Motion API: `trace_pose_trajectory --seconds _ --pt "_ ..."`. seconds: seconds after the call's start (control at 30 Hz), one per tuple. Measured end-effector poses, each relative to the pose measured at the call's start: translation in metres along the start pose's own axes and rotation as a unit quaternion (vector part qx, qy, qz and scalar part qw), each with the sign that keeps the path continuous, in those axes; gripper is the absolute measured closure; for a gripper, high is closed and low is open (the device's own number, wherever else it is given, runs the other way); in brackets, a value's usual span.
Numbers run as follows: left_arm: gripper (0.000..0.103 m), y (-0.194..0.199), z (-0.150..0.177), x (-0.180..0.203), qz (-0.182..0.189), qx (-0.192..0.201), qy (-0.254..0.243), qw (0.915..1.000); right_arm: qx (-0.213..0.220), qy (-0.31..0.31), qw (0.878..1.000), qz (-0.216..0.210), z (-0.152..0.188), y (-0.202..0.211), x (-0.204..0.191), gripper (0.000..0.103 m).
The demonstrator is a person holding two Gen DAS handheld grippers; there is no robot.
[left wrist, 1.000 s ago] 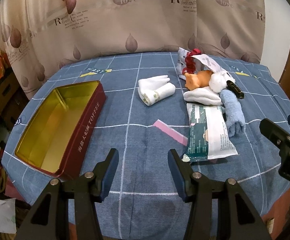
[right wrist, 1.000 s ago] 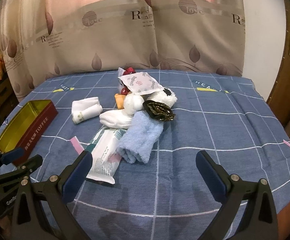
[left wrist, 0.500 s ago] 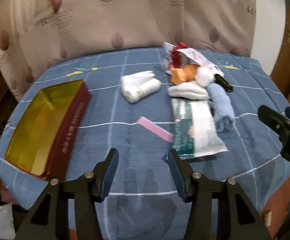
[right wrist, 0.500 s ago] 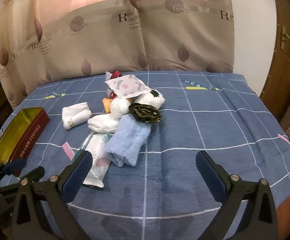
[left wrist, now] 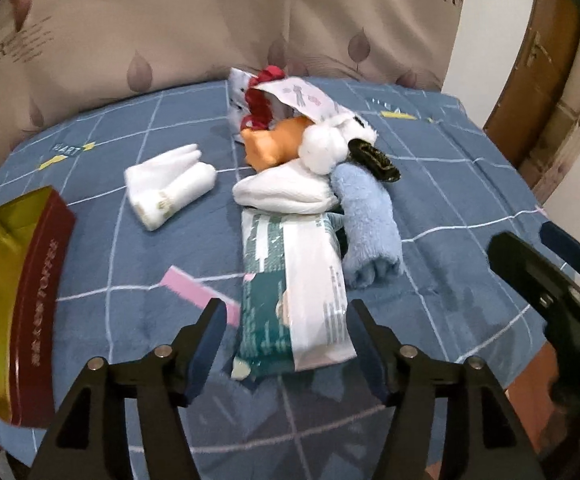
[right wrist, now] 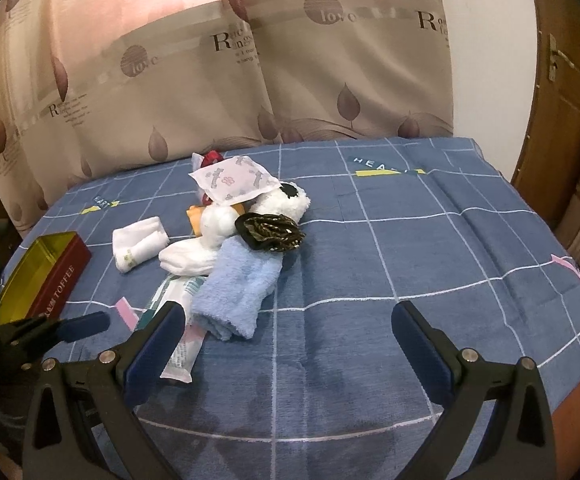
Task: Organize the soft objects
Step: 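Grasp the white-and-green wet-wipes packet with the left gripper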
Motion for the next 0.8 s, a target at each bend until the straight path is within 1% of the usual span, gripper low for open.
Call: trace_pose_trajectory --seconds 0.07,0.17,0.23,0.3,0.43,0.5,0.6,0.63,0.73,0.77,0.8 --pt "0.039 -0.012 -0.002 0.003 0.013 -0.014 0.002 0.9998 -0.002 -0.001 1.0 0.0 0.001 -0.001 0.001 0.001" --pt "0.039 -0.027 -0.004 0.005 0.021 -0.028 0.005 0.9994 -0.006 -0.002 1.0 -0.001 0.001 -0.003 0.002 0.001" --pt "0.038 -0.035 -0.006 0.006 0.006 -0.021 -0.006 0.9997 -0.008 -0.004 1.0 -0.001 0.002 -0.005 0.003 0.001" --pt "0.037 -0.038 -0.007 0.005 -0.001 -0.018 -0.015 0.9997 -0.009 -0.005 1.0 -0.002 0.002 -0.006 0.004 0.0" --pt "0.036 -0.048 -0.01 -0.002 0.005 -0.013 -0.009 0.9999 -0.015 -0.005 1.0 -0.001 0.004 -0.009 0.004 0.0" --pt "0.031 -0.052 -0.011 -0.005 0.005 -0.009 -0.012 0.9999 -0.018 -0.005 1.0 -0.001 0.005 -0.012 0.003 0.0" --pt "0.026 -0.063 -0.009 -0.013 0.017 -0.023 -0.002 0.9996 -0.023 -0.003 1.0 0.0 0.007 -0.015 0.003 0.0" --pt "0.026 -0.063 -0.009 -0.015 0.022 -0.017 0.005 0.9996 -0.024 -0.003 1.0 -0.001 0.007 -0.015 0.003 0.0" --pt "0.026 -0.061 -0.008 -0.016 0.013 -0.01 -0.002 0.9999 -0.024 -0.001 1.0 0.001 0.008 -0.015 0.003 0.0" --pt "0.028 -0.061 -0.008 -0.017 0.014 -0.008 -0.004 0.9999 -0.026 -0.001 1.0 0.002 0.008 -0.016 0.003 0.0" --pt "0.034 -0.06 -0.008 -0.017 0.017 -0.007 -0.004 0.9998 -0.029 -0.002 1.0 0.001 0.008 -0.018 0.004 0.0"
Point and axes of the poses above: each gripper's, at about its wrist camera, not at the fingertips, and y roughly against the way its jaws point, x to its right, z to its underside, the point moved 3 cm from there along -y, roughly the way its jaws point, and after that the axes turned 2 degrees about -z, right-handed, at the moved point
